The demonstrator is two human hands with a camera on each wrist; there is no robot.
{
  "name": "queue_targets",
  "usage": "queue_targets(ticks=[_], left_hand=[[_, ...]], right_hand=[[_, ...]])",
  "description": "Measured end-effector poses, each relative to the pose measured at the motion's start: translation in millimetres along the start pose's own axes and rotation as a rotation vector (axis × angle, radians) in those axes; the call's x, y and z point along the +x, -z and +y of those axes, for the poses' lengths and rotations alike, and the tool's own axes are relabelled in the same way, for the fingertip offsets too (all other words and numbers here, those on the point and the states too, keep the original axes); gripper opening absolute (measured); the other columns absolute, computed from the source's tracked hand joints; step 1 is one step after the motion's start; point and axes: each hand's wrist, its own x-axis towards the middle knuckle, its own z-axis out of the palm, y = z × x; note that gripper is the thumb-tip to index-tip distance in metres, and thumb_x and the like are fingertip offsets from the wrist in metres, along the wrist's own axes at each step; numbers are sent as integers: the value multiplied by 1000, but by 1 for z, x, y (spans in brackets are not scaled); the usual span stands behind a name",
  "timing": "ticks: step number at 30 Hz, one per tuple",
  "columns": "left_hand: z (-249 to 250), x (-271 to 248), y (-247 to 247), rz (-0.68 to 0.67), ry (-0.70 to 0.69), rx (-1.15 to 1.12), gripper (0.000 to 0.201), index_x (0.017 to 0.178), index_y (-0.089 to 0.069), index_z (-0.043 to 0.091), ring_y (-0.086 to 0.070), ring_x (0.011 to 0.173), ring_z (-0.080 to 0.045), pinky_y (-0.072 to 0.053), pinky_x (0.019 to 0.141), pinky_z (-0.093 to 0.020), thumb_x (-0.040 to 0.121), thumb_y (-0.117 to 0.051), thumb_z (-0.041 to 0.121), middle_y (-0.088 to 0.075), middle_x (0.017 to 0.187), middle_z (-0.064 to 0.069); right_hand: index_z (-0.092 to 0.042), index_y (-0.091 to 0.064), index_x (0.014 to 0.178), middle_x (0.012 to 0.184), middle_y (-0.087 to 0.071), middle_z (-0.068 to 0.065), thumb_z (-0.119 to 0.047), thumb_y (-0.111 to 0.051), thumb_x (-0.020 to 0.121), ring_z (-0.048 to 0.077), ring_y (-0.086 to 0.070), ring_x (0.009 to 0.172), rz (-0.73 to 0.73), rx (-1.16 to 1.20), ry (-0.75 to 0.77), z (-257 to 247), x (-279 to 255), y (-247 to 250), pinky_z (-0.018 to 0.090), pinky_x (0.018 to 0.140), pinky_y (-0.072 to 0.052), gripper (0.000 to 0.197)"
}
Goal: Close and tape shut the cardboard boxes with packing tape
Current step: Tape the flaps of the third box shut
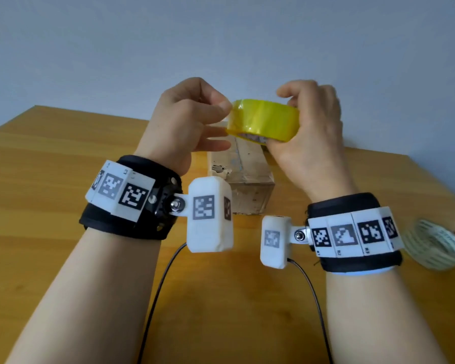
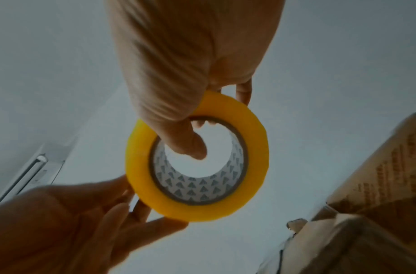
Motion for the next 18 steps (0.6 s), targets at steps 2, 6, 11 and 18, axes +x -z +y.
queue_targets(ticks=[2, 6, 11, 18], left_hand=[[-2, 2, 3, -36, 29, -55, 17, 79, -57, 17, -68, 91, -50, -56, 55, -31, 93, -61, 7, -63, 95, -8], [-6, 4, 13, -145, 142, -132, 13, 87, -55, 17, -71, 90, -46, -60, 61, -34, 99, -56, 11, -63, 98, -8], [-11, 7, 33, -106, 223, 81, 10, 88, -59, 12, -74, 88, -36, -62, 67, -35, 97, -57, 8, -68, 87, -4], [-7, 11, 49, -46, 256, 73, 11, 89, -56, 11, -75, 85, -31, -60, 76, -39, 98, -52, 7, -65, 94, -13]], right_hand=[[-25, -53, 127, 125, -52, -2, -20, -84, 74, 9, -54, 111, 77, 218, -149, 9, 7, -1, 19, 87, -44, 62], [-32, -57, 110, 107, -67, -5, -38, -84, 78, 8, -69, 99, 97, 616, -445, 18, 9, -10, 42, 82, -63, 42], [-44, -53, 102, 105, -68, -5, -41, -84, 81, 15, -69, 100, -26, 592, -460, 14, -3, -31, 52, 79, -62, 38], [-27, -66, 107, 93, -74, -9, -35, -83, 82, 4, -71, 86, -47, 618, -464, -1, 1, -36, 33, 77, -60, 31]])
